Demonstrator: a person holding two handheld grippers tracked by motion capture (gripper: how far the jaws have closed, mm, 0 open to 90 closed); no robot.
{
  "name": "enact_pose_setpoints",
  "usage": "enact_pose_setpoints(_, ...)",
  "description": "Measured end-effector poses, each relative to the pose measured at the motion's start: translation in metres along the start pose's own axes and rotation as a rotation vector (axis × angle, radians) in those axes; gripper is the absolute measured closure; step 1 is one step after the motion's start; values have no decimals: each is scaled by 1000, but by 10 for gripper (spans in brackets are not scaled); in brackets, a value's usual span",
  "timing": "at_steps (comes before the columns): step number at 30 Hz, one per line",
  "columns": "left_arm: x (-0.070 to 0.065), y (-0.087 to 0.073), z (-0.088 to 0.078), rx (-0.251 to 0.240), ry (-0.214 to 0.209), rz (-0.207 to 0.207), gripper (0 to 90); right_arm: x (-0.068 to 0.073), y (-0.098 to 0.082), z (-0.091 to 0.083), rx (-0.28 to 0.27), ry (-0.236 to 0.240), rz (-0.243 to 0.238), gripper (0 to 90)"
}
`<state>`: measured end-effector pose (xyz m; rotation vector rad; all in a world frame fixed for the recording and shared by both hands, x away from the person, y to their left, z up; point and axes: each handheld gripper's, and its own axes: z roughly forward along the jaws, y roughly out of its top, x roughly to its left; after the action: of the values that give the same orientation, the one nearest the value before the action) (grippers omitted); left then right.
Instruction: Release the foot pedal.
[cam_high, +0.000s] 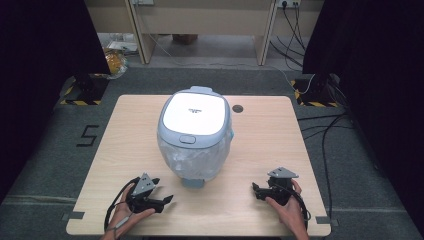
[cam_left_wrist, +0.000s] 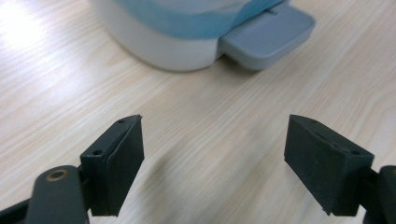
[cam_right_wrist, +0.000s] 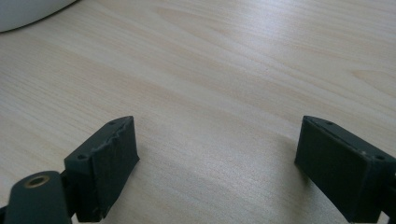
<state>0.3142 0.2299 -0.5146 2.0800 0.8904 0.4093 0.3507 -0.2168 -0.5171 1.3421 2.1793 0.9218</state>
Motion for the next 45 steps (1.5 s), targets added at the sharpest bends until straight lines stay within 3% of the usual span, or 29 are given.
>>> enact_pose_setpoints(11, 1, -12, -6, 31, 47, -3, 186, 0, 0, 0, 0, 0, 0, 126)
enact_pose_setpoints(22, -14, -19, -8, 61, 13, -19, 166, 0, 0, 0, 0, 0, 0, 126)
enact_pose_setpoints(30, -20, -21, -11, 62, 32, -35, 162, 0, 0, 0, 0, 0, 0, 126)
enact_pose_setpoints(45, -21, -22, -11, 61, 29, -40, 166, 0, 0, 0, 0, 0, 0, 126)
